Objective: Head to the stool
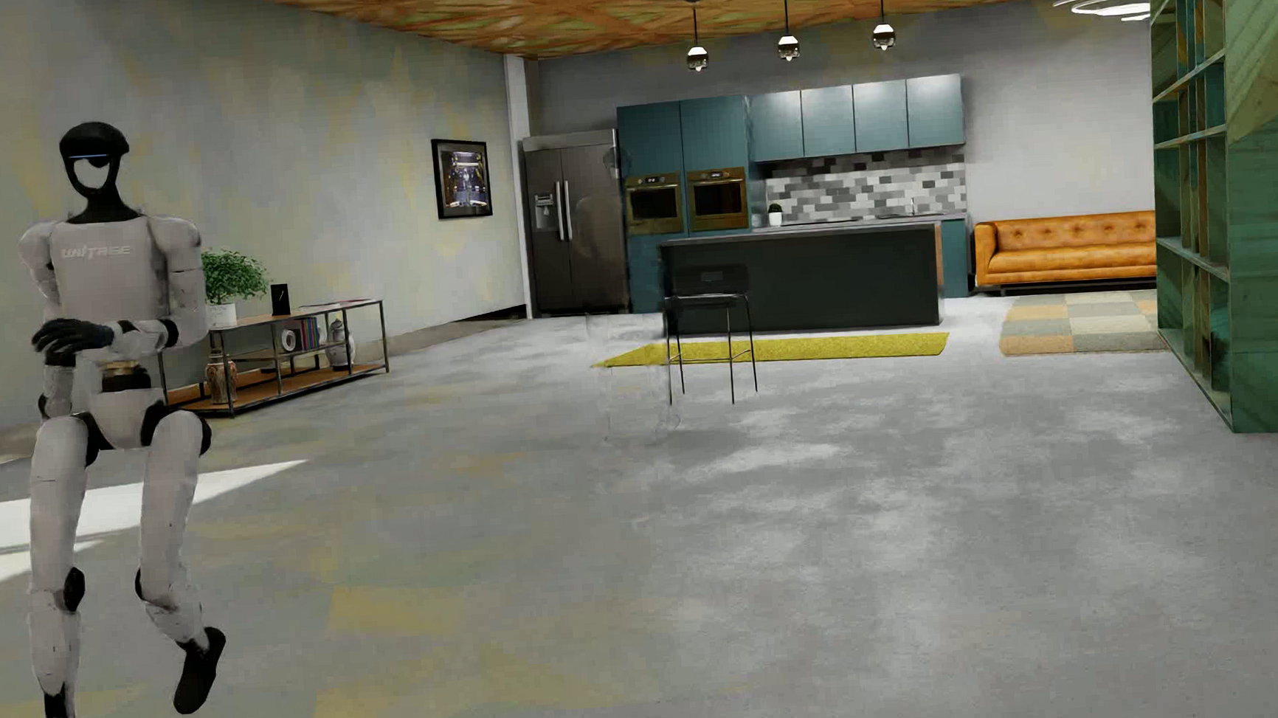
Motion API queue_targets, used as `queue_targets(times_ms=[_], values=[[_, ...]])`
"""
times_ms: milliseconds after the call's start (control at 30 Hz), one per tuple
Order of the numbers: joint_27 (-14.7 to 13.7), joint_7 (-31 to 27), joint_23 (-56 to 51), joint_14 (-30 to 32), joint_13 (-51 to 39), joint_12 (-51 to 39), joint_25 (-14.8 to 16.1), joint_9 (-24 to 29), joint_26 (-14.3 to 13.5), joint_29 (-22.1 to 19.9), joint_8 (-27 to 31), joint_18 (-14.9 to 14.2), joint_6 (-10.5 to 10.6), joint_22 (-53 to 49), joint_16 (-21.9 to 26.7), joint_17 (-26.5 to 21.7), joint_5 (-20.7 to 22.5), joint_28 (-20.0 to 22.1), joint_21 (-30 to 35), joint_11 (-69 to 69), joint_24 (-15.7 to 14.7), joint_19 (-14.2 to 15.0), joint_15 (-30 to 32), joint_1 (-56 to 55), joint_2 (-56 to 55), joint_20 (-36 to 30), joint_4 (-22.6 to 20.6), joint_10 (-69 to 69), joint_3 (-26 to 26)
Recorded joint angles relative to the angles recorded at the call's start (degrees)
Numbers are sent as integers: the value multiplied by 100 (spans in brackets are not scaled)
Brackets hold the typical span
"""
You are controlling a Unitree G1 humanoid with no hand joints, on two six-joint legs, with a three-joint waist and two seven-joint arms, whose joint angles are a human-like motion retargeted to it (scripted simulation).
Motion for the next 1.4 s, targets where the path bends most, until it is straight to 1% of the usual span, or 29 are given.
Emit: queue_targets(times_ms=[33,67,100,167,200,233,300,333,400,433,467,500,567,600,700,733,800,833,900,1000,1033,1067,1133,1200,1233,1267,1333,1367,1400], values=[[-19,430,72,590,-47,273,-477,70,62,-48,-314,-1000,66,50,1,-37,-151,36,340,509,-539,-48,-474,-487,37,76,363,1130,-6],[-48,1068,207,650,-265,521,-991,115,343,45,-577,-1164,136,275,27,-100,-251,56,726,686,-627,-65,-769,-849,194,250,1234,1818,44],[-94,1744,336,256,-624,765,-1393,121,882,141,-744,-774,217,636,31,-194,-257,6,1012,576,-285,-83,-900,-1041,440,469,2118,2055,160],[-29,2471,266,80,-1349,1093,-1575,79,2041,84,-1017,-536,343,1807,52,-336,-205,8,951,24,1315,-93,-978,-1491,1068,705,2821,1642,434],[4,2521,3,137,-1619,1174,-1380,41,2405,-161,-1199,-658,366,2575,-39,-430,-226,18,668,-245,1655,-84,-1026,-1751,1373,915,2761,1050,541],[-39,2704,-334,48,-1839,1167,-962,-10,2672,-474,-1439,-603,373,3379,-114,-520,-243,-63,282,-457,1496,-69,-1103,-1872,1642,1322,2765,223,614],[-205,4334,-893,10,-2227,1030,62,-130,3334,-1194,-2029,-453,408,4862,-60,-845,-240,-698,-407,-958,605,-9,-1255,-1310,2261,2422,2961,-2112,648],[-196,5579,-1070,-97,-2398,1018,536,-188,3505,-1549,-2379,-439,423,5389,286,-989,-191,-1306,-708,-1202,858,41,-1333,-865,2596,2305,2915,-3229,607],[59,7017,-1285,-295,-2644,1139,1214,-262,2821,-1946,-3164,-308,406,5596,1103,-1373,-136,-1983,-1257,-1141,2345,186,-1702,-312,3127,1126,2712,-4241,537],[183,6905,-1484,-362,-2588,1160,1485,-276,2298,-2163,-3565,82,360,5473,1399,-1483,-178,-1813,-1624,-908,2687,256,-1947,-267,3310,905,2645,-4175,548],[234,6526,-1662,-385,-2493,1217,1772,-281,1974,-2475,-3871,498,298,5313,1556,-1435,-268,-1543,-1981,-499,2552,394,-2008,-220,3436,1062,2605,-4033,571],[265,6144,-1785,-515,-2393,1238,2077,-271,1840,-2744,-4083,517,239,5248,1559,-1363,-507,-1383,-2307,214,2170,376,-1762,-145,3391,1387,2487,-3938,579],[335,5402,-1771,-773,-2239,1122,2613,-218,2118,-3012,-3854,517,76,5214,1252,-1232,-1468,-1313,-2669,2674,1415,260,-568,4,2687,2015,2058,-3746,537],[445,4987,-1659,-894,-2167,984,2683,-186,2275,-2960,-3187,518,-17,5164,1077,-1167,-1730,-1212,-2603,3899,1329,-129,-172,73,1991,2107,1801,-3667,478],[583,3544,-1269,-1025,-1884,509,2216,-125,2238,-2041,-1671,518,-134,5085,502,-870,-2007,-513,-1496,5612,1702,-823,-804,382,344,1896,1071,-3829,378],[376,2957,-1240,-1069,-1783,323,1750,-109,2107,-1713,-1561,518,-169,5002,349,-825,-2287,-177,-869,5589,1891,-1111,-857,444,29,1684,855,-3830,312],[-63,1683,-1570,-1148,-1522,-172,368,-59,1841,-1386,-1397,517,-225,4748,251,-736,-2025,694,105,4946,2301,-1194,-1104,564,-539,1174,516,-3805,157],[-157,1079,-1818,-1183,-1448,-392,36,-21,1714,-1305,-1354,516,-233,4541,215,-482,-1704,994,194,4314,2208,-1073,-1049,633,-773,1071,398,-3805,107],[-292,47,-2266,-1300,-1397,-769,210,75,1593,-1182,-1398,513,-231,4030,254,23,-1113,1085,43,2235,1745,-579,-810,744,-1013,942,254,-3749,85],[-562,-1052,-2536,-1492,-1526,-924,234,201,1646,-941,-600,497,-119,3268,557,-130,-43,281,403,-1641,822,-106,-829,1052,-741,848,321,-3772,117],[-596,-1205,-2516,-1582,-1588,-848,24,247,1724,-911,-447,503,-53,3146,668,-320,191,-22,597,-1802,580,405,-718,1155,-702,841,365,-3543,137],[-552,-1329,-2417,-1528,-1665,-751,-88,285,1810,-916,-113,477,16,3166,766,-464,389,-237,685,-1378,425,523,-730,1262,-668,860,361,-3132,128],[-257,-1486,-1901,-582,-1775,-605,32,323,2231,-909,-21,319,167,3637,934,-459,420,-491,467,-516,445,143,-208,1160,-437,902,308,-1744,111],[350,-1147,-1086,897,-1824,-271,330,336,2876,-855,-662,-1831,325,4188,884,-342,-31,-371,-75,613,537,54,-1007,270,-233,1149,251,727,93],[619,-736,-606,1147,-1909,-21,301,337,3135,-732,-969,-1867,389,4341,785,-392,-227,-186,-166,801,497,36,-1397,-288,122,1360,595,1633,106],[770,-337,-115,802,-2059,267,-24,333,3260,-493,-1204,-1441,439,4437,675,-527,-325,-18,52,768,288,12,-1659,-802,558,1658,1017,2160,162],[610,444,252,689,-2275,866,-1090,298,3171,-301,-1562,-1141,490,4585,576,-819,-383,-7,785,411,-265,2,-1949,-1691,1420,2190,1777,2287,340],[436,680,58,694,-2309,1099,-1117,274,3143,-459,-1727,-1064,488,4707,599,-770,-376,-99,709,165,-336,8,-2042,-2080,1822,2205,1859,1948,424],[185,799,-265,599,-2294,1324,-699,251,3045,-645,-1886,-1064,466,4847,703,-651,-356,-228,358,-73,-284,18,-2130,-2440,2178,2135,1786,1386,491]])
